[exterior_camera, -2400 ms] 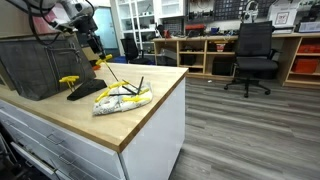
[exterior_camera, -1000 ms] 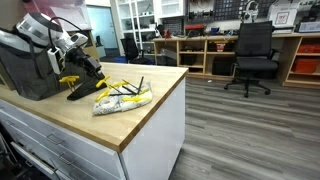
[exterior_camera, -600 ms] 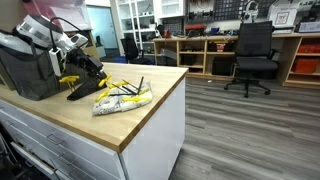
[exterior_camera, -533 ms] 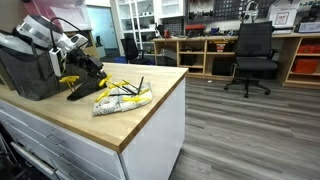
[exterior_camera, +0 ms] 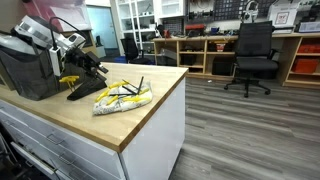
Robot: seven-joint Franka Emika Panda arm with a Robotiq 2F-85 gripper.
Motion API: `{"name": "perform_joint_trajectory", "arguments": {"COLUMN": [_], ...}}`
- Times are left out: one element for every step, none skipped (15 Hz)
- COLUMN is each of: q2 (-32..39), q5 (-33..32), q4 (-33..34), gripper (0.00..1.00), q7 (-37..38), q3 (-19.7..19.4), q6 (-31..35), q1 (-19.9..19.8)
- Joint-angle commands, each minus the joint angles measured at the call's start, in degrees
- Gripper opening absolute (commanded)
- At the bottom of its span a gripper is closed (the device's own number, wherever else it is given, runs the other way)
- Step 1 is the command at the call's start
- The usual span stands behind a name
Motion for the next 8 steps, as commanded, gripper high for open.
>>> {"name": "perform_joint_trajectory", "arguments": {"q2": [-1.77,-2.21,-2.75,-3.47,-4.23,-4.96,-5.84,-6.74], "q5": [0.78,3.1,7.18,12.62,17.66,22.35,27.14,31.17], "q4": [-1.19,-1.12,-0.96,-0.75,-0.57,-0.38,-0.06,0.19], "gripper": [0.91,0.98,1.0,1.0,1.0,1.0,1.0,1.0], "q7": [1.32,0.6,-0.82,-2.65,-4.38,-5.93,-7.64,-9.15], "q3": [0.63,0.76,0.97,1.16,1.25,1.26,1.27,1.19], "q6": [-0.28,-0.13,-0.04,0.06,-0.26,-0.57,-1.14,-1.63], "q1": [-0.46,-0.65,-0.9,-1.16,-1.18,-1.12,-1.01,-0.86]}}
